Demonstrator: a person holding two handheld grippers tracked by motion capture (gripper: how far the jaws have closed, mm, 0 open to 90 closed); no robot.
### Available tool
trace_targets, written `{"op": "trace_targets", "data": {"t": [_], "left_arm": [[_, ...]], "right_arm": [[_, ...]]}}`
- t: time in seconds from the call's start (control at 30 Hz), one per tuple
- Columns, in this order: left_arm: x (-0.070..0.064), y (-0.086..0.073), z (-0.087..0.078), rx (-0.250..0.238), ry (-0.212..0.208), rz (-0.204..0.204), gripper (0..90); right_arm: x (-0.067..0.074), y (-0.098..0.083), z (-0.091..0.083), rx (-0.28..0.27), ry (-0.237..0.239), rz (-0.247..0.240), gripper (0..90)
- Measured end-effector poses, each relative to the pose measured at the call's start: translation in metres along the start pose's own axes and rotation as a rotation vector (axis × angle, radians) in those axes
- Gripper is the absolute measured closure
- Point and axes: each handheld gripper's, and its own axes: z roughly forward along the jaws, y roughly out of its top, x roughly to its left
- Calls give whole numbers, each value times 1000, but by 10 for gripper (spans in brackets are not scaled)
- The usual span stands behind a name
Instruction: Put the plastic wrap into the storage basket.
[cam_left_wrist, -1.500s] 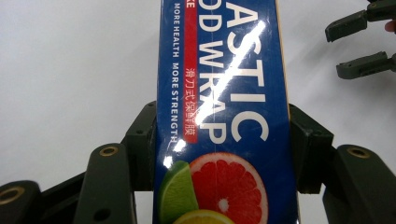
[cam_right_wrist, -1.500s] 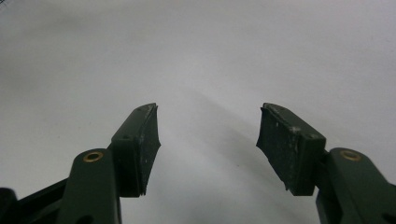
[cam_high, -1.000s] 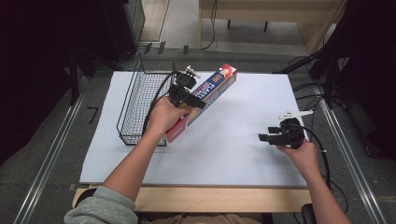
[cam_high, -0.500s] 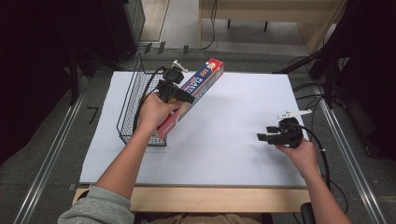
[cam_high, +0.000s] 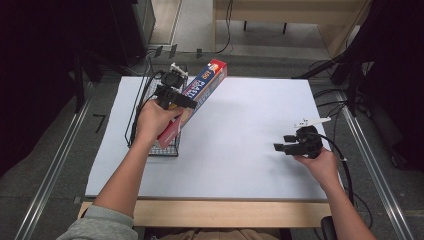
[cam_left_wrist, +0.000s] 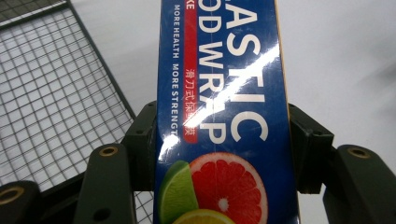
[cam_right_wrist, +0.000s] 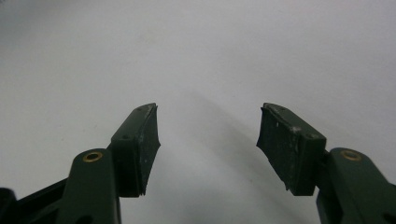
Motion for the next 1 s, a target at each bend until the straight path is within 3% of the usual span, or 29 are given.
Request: {"op": "trace_targets", "data": {"t": [0.67, 1.0], "left_arm": [[38, -15, -10, -1, 88, -108, 407], [54, -22, -10, 1, 103, -166, 407]], "right_arm": [[1, 2, 4, 5, 6, -5, 392], [1, 4, 6, 8, 9, -9, 392]]}}
